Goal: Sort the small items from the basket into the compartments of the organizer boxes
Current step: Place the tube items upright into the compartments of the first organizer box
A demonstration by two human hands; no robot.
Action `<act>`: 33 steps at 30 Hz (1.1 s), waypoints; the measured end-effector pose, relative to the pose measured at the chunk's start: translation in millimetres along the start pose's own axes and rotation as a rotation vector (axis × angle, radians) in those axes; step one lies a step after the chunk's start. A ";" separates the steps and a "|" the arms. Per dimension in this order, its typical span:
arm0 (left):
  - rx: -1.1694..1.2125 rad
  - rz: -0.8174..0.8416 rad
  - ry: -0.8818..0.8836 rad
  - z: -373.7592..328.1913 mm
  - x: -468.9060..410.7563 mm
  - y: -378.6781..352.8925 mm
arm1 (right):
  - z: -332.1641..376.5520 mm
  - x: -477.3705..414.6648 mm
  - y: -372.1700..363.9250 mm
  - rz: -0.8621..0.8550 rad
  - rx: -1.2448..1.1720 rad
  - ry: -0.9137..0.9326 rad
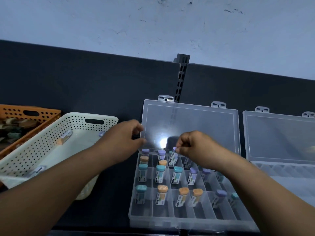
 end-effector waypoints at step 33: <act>-0.379 0.093 -0.008 49.3 21.8 19.6 | 6.9 -11.5 -5.2 0.184 0.226 -0.078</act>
Point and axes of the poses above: each hand's wrist, its own x-axis away from the middle knuckle, its own y-axis out of the back of the hand, z = x × y, the point moved 2 cm from there along -x, towards the middle knuckle, and after that the axes turned 15 degrees about x, right-handed, at the moved point
